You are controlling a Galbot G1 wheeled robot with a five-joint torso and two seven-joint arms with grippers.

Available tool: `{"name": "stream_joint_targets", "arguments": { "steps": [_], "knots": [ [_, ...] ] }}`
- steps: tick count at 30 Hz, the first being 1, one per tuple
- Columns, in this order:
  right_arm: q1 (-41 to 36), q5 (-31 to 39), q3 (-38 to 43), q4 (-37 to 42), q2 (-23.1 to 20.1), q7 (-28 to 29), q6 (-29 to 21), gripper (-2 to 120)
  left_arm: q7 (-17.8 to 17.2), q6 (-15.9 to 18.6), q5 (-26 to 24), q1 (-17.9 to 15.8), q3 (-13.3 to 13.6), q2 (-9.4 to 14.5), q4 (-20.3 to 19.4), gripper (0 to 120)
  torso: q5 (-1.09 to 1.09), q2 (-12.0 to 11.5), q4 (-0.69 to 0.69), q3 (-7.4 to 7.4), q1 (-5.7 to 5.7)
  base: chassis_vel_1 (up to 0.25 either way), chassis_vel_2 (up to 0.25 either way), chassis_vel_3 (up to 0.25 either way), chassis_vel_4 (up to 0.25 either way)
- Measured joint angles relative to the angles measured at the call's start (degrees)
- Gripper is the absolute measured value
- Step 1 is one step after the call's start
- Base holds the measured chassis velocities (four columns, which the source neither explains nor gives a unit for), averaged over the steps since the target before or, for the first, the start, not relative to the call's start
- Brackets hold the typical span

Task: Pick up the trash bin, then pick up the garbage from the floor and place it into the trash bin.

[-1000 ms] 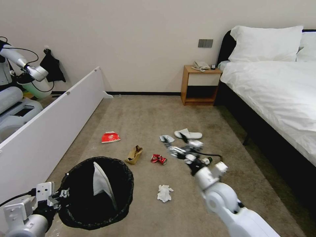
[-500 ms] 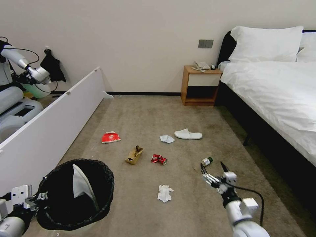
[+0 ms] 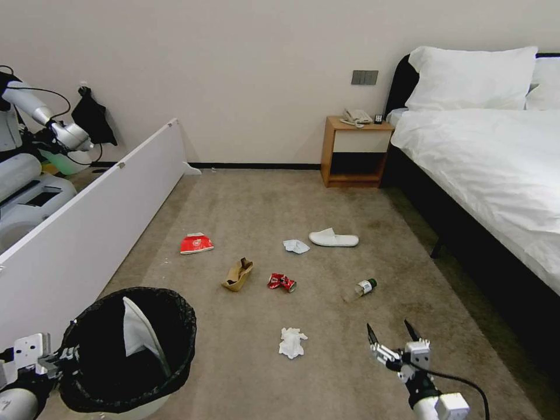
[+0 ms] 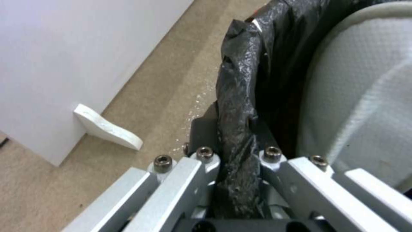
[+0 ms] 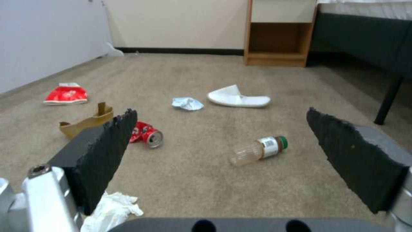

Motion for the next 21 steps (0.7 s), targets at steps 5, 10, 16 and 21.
{"name": "stream_joint_targets", "arguments": {
  "steps": [5, 10, 16, 21],
  "knots": [
    [0.0, 0.1, 0.1, -0.2, 0.2, -1.0, 0.3, 100, -0.1, 0.0, -0.4, 0.2, -0.1, -0.2, -0.1, 4, 0.00, 0.0, 0.01, 0.00, 0.00, 0.000, 0.000, 0.000, 0.000],
    [0.1, 0.5, 0.1, -0.4, -0.2, -1.5, 0.5, 100, -0.2, 0.0, -0.6, 0.3, 0.0, -0.4, -0.6, 4, 0.00, 0.0, 0.01, 0.00, 0.00, 0.000, 0.000, 0.000, 0.000],
    [0.2, 0.8, 0.1, -0.4, -0.6, -1.5, 0.5, 100, -0.2, 0.0, -0.7, 0.3, 0.1, -0.5, -0.8, 4, 0.00, 0.0, -0.01, 0.01, 0.01, -0.073, 0.067, 0.079, -0.065],
    [0.2, 1.1, 0.1, -0.3, -0.7, -1.7, 0.5, 100, -0.2, 0.0, -0.7, 0.3, 0.3, -0.5, -1.0, 4, 0.00, 0.0, 0.00, 0.01, 0.01, -0.077, 0.098, 0.083, -0.083]
  ]
}}
